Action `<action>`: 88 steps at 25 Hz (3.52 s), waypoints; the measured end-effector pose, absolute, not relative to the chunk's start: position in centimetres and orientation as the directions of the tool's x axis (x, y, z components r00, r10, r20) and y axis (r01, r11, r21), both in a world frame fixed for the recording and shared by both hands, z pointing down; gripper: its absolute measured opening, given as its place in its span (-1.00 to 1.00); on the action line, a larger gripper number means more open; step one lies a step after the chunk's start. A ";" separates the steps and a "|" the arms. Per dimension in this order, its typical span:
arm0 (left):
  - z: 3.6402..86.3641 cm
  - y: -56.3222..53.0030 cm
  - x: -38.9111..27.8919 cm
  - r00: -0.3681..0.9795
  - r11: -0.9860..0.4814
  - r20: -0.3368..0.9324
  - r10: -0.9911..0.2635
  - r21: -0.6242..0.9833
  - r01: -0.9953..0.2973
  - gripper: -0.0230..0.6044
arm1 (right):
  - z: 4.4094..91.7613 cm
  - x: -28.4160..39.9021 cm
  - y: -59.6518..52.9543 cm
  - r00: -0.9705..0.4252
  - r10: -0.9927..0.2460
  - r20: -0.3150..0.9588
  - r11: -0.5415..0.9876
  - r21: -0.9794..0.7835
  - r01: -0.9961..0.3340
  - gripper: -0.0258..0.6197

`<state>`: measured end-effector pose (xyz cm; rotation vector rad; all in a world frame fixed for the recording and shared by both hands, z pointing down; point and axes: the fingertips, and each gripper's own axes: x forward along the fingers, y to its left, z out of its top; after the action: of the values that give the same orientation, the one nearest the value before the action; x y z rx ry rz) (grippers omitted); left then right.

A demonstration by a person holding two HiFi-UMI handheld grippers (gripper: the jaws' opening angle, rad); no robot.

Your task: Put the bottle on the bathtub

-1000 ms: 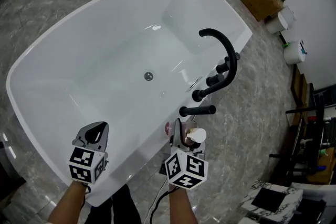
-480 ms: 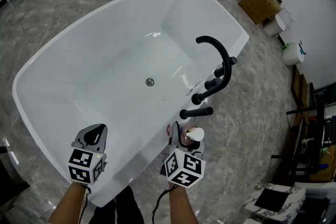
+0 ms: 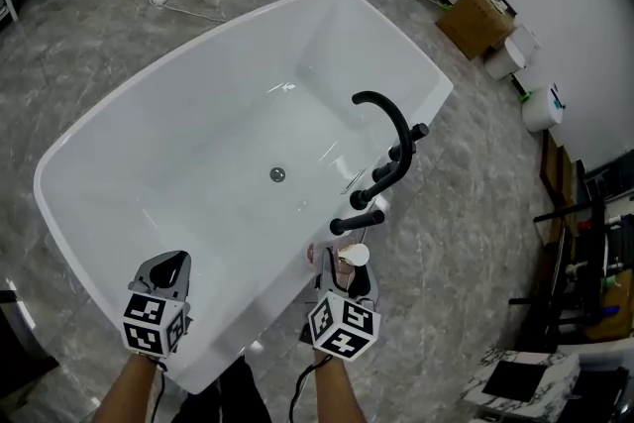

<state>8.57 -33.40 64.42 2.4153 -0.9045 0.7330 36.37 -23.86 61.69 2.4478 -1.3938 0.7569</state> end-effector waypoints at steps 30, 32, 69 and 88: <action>52.0 -29.3 5.3 0.696 -0.719 0.494 -0.521 0.186 -0.670 -0.87 | 49.1 31.0 -19.5 0.403 -0.797 0.451 -0.484 -0.077 -0.872 0.00; 51.3 -28.6 4.7 0.698 -0.723 0.489 -0.523 0.180 -0.667 -0.87 | 48.4 30.4 -18.8 0.402 -0.799 0.448 -0.481 -0.074 -0.873 0.00; 42.9 -21.3 2.8 0.777 -0.770 0.354 -0.521 0.197 -0.607 -0.87 | 40.7 24.5 -8.6 0.449 -0.828 0.337 -0.502 -0.089 -0.860 -0.48; 41.7 -14.2 6.3 0.770 -0.776 0.365 -0.523 0.169 -0.608 -0.87 | 41.2 27.1 -2.6 0.419 -0.829 0.370 -0.484 -0.101 -0.869 -0.80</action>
<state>6.35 -14.19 41.72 2.6868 -0.8783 0.4350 27.10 -2.57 41.17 2.5551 -1.5359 0.5727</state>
